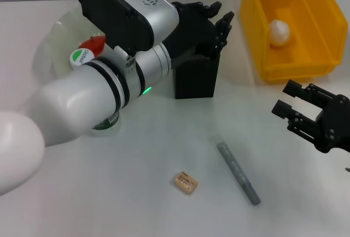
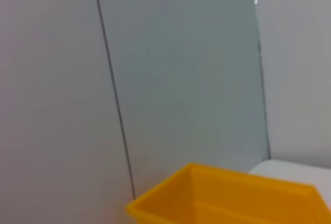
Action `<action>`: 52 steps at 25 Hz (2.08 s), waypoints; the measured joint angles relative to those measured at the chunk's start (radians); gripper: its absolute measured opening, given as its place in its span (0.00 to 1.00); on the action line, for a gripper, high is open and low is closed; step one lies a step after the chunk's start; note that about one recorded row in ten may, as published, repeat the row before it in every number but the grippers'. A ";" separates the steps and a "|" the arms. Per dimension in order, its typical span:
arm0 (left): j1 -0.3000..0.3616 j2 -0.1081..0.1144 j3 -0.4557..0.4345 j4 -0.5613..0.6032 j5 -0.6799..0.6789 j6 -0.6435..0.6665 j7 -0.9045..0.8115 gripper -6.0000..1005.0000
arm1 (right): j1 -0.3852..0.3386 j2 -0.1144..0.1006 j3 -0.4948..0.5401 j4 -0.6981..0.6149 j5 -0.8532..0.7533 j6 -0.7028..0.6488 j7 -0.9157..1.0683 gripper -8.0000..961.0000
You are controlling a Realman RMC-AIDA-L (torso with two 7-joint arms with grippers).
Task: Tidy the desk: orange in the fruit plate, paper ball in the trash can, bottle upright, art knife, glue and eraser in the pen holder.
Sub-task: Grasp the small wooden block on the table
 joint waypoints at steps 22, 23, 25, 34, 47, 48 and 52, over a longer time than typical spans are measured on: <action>0.067 0.003 -0.361 0.290 -0.103 0.650 0.018 0.27 | -0.007 0.000 0.005 -0.005 0.000 -0.008 0.000 0.60; 0.065 0.003 -0.384 0.295 -0.119 0.687 0.027 0.27 | -0.007 0.000 0.005 -0.005 0.000 -0.008 0.000 0.60; 0.058 0.003 -0.470 0.304 -0.177 0.809 0.068 0.28 | -0.007 0.000 0.005 -0.006 0.000 -0.008 0.000 0.60; 0.026 0.005 -0.722 0.310 -0.221 1.142 0.112 0.30 | -0.001 0.000 0.005 -0.007 0.000 -0.003 -0.002 0.60; -0.090 0.001 -0.690 0.282 0.018 1.363 0.062 0.50 | -0.028 0.000 -0.029 -0.002 -0.014 -0.034 -0.105 0.60; -0.099 0.001 -0.691 0.275 0.023 1.377 0.054 0.50 | -0.031 0.000 -0.042 -0.004 -0.015 -0.041 -0.108 0.60; -0.123 0.001 -0.695 0.259 0.026 1.417 0.040 0.51 | -0.049 -0.001 -0.086 -0.050 -0.046 -0.057 -0.114 0.60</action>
